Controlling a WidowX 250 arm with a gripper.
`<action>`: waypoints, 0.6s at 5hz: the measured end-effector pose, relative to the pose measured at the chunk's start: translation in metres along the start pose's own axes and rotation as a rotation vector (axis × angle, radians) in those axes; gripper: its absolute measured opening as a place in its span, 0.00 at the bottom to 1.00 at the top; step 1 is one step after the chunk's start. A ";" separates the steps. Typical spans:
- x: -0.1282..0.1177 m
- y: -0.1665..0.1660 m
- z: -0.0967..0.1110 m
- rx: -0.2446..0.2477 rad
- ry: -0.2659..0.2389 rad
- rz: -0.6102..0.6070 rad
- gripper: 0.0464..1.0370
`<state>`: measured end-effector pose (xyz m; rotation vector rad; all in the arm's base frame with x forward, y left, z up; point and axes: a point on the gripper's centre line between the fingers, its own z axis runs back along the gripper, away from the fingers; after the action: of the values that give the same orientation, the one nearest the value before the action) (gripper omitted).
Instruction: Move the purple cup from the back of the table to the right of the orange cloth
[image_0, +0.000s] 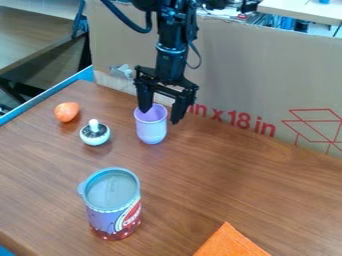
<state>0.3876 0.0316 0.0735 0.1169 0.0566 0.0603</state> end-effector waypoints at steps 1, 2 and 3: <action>0.001 -0.003 -0.004 -0.013 -0.012 0.006 0.96; 0.003 -0.007 -0.008 -0.034 -0.037 -0.005 0.96; 0.005 -0.010 -0.011 -0.053 -0.054 -0.006 0.96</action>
<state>0.3928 0.0237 0.0607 0.0659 0.0012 0.0529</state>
